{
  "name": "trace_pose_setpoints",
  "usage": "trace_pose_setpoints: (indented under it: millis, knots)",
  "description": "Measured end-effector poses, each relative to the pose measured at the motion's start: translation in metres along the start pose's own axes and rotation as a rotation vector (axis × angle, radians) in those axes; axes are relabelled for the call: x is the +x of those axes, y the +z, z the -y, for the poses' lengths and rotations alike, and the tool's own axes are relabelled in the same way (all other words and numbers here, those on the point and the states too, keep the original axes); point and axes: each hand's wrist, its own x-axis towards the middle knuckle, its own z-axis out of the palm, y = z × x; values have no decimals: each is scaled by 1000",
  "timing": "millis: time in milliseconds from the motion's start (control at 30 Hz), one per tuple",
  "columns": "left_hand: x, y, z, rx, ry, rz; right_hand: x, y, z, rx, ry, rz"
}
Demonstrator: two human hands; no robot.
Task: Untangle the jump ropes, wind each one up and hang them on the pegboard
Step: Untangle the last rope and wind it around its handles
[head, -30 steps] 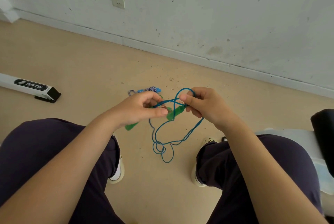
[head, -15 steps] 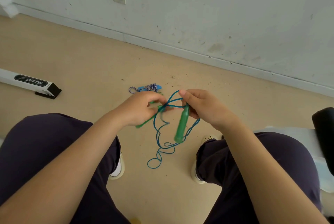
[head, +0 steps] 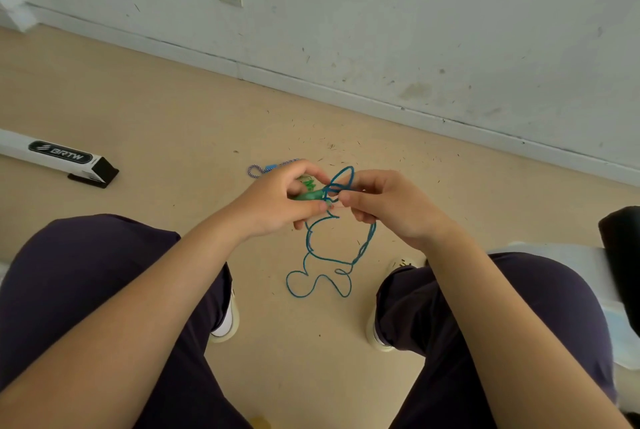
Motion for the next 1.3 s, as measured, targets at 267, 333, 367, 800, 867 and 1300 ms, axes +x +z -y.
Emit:
trace_pose_setpoints:
  millis: [267, 333, 367, 800, 867, 1300]
  knots:
    - [1, -1, 0, 109, -34, -37, 2, -1, 3, -21, -54, -181]
    - [4, -8, 5, 232, -41, -82, 4, -8, 0, 3, -92, -341]
    - [5, -11, 7, 256, -60, -88, 5, -12, 0, 1, -97, -383]
    - [-5, -10, -1, 50, -110, 148, -1, -1, 1, -280, 0, -103]
    - [-5, -14, 0, 70, -116, 182, -1, -4, 1, -246, -8, -122]
    - [2, -16, 0, -283, -27, -425, 0, -9, 0, -204, 43, -71]
